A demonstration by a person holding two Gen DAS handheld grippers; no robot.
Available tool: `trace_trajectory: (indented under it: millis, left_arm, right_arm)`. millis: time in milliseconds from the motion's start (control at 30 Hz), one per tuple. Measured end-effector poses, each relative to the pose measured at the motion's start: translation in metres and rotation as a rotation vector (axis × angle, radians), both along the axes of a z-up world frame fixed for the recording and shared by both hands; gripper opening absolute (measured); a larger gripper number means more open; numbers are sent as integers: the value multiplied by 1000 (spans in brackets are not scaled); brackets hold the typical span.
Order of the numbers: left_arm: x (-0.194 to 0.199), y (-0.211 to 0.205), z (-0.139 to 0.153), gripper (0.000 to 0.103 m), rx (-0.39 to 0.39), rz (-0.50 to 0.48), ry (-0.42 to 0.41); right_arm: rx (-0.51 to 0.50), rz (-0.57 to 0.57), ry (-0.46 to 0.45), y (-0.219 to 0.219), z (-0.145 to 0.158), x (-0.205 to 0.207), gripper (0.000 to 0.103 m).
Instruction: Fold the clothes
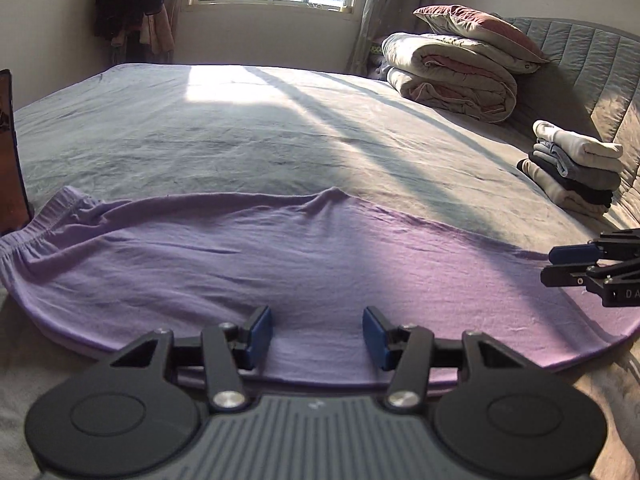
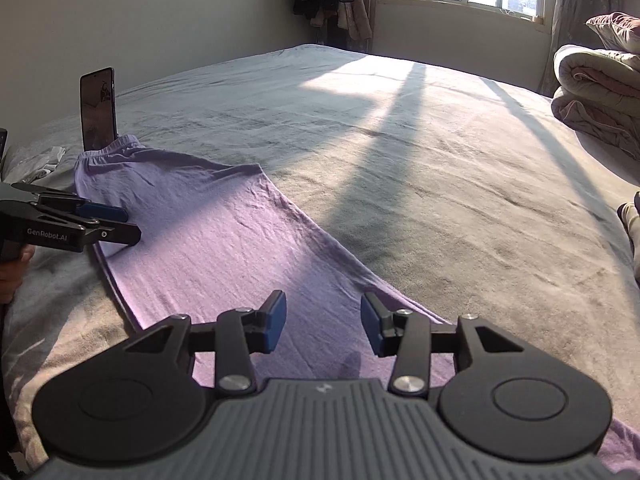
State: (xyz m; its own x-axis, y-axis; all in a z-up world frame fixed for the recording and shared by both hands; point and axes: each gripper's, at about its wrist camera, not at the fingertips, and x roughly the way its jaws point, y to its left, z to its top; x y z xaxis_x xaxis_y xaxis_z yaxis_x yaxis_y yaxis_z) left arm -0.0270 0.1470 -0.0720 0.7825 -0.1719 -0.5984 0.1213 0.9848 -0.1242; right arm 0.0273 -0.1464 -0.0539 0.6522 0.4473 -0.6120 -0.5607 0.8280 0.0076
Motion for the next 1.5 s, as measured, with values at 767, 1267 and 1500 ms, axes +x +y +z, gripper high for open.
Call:
trace_trajectory:
  millis: [767, 1267, 1500]
  left_arm:
    - [-17, -67, 43, 86, 134, -72, -68]
    - [-2, -103, 33, 87, 74, -139, -13]
    - [12, -105, 30, 85, -198, -245, 57]
  right_arm:
    - [84, -781, 13, -139, 3, -99, 71]
    - [55, -1021, -42, -183, -32, -86, 46]
    - [119, -992, -40, -178, -25, -82, 7]
